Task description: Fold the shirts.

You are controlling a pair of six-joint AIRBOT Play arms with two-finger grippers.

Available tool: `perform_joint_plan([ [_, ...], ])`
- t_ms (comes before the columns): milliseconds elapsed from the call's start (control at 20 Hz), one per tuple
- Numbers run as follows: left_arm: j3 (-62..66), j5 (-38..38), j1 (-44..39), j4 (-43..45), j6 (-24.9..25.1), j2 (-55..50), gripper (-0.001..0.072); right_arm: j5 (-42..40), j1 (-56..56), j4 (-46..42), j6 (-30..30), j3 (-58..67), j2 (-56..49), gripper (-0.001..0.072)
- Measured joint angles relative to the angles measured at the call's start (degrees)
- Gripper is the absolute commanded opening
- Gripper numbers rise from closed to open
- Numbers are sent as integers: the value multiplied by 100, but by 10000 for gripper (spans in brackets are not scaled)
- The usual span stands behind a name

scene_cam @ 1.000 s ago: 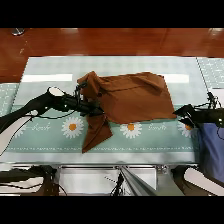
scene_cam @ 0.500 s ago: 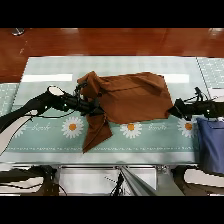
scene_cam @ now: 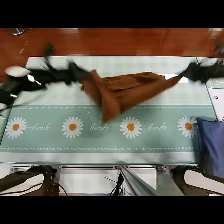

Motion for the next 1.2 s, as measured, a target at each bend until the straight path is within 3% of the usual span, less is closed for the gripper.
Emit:
perform_joint_plan([
  [200, 1486, 411, 914, -339, 68, 973, 23, 564, 11, -407, 455, 2509, 422, 25],
  [450, 2881, 527, 2238, 195, -214, 2334, 23, 1078, 15, -1084, 647, 3615, 1707, 25],
  [700, 3263, 529, 3373, 2240, -656, 3882, 24, 1517, 17, -1757, 837, 3405, 3134, 25],
  [900, 3226, 76, 3499, 4065, -1117, 4647, 23, 1768, 17, -2271, 966, 2922, 3932, 25],
  [1200, 1759, -614, 2828, 4813, -1443, 4922, 23, 1888, 22, -2201, 1045, 1692, 4358, 25],
])
